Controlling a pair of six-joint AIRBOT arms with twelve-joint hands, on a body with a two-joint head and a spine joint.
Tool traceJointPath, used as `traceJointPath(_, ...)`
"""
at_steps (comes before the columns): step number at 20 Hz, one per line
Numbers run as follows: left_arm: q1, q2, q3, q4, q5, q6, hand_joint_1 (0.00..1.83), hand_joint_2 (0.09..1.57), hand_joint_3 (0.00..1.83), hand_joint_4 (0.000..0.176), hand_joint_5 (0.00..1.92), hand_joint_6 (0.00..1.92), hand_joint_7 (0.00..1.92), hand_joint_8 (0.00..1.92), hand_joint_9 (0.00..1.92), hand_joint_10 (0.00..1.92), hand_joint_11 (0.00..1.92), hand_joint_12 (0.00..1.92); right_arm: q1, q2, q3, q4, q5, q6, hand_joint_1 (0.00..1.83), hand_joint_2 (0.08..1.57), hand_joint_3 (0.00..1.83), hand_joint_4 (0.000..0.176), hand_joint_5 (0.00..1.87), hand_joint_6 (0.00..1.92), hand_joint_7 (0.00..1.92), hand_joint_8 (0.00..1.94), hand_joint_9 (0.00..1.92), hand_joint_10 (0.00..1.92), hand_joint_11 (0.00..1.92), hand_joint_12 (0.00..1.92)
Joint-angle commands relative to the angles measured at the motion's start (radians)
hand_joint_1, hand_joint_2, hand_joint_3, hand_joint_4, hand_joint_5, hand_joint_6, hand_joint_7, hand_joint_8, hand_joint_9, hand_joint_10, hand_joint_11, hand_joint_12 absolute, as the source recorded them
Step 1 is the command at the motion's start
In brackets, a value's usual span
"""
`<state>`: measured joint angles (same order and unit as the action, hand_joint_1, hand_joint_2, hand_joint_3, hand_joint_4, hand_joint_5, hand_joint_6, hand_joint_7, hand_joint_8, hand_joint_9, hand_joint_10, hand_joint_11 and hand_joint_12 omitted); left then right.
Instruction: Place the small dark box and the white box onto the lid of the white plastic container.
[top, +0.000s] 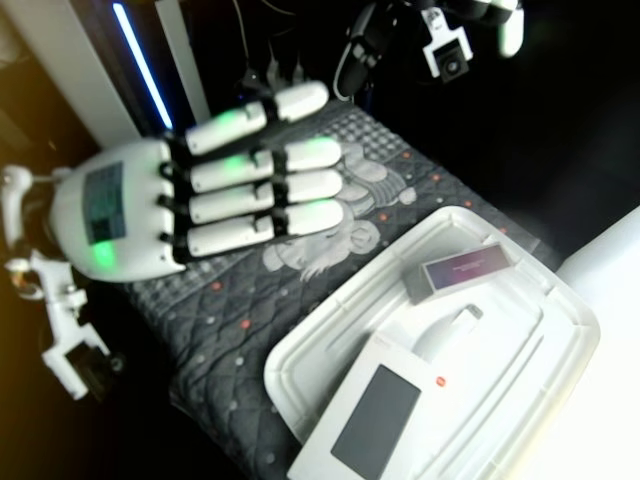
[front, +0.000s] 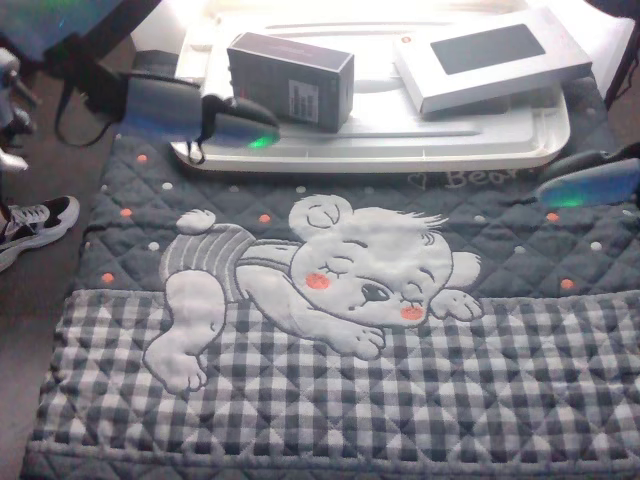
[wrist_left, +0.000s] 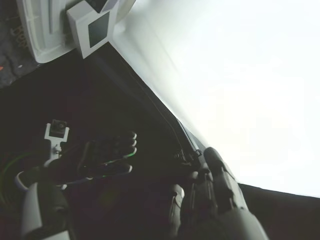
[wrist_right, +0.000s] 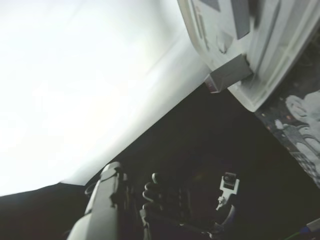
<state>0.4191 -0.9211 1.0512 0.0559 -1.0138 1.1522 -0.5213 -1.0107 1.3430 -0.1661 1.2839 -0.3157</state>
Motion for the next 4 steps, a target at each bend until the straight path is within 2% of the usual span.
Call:
traceJointPath(1,0.003,0.02,-0.013,-0.005,-0.153,-0.009,0.82,0.67,0.0,0.175,0.0,0.0,0.0,0.0,0.0,0.0,0.0,0.01,0.0,0.022,-0.005,0.069,0.161,0.002,0.68,0.68,0.0,0.176,0.0,0.0,0.0,0.0,0.0,0.0,0.08,0.04)
traceJointPath(2,0.013,0.03,-0.02,-0.005,-0.163,-0.013,0.79,0.68,0.0,0.171,0.0,0.0,0.0,0.0,0.0,0.0,0.0,0.0,-0.006,0.023,-0.008,0.071,0.171,0.002,0.67,0.67,0.0,0.176,0.0,0.0,0.0,0.0,0.0,0.0,0.09,0.04)
traceJointPath(4,0.05,0.059,-0.038,-0.008,-0.197,-0.035,0.88,0.66,0.0,0.175,0.0,0.0,0.0,0.0,0.0,0.0,0.0,0.0,-0.026,0.025,-0.019,0.08,0.19,0.002,0.7,0.67,0.0,0.176,0.0,0.0,0.0,0.0,0.0,0.0,0.13,0.07)
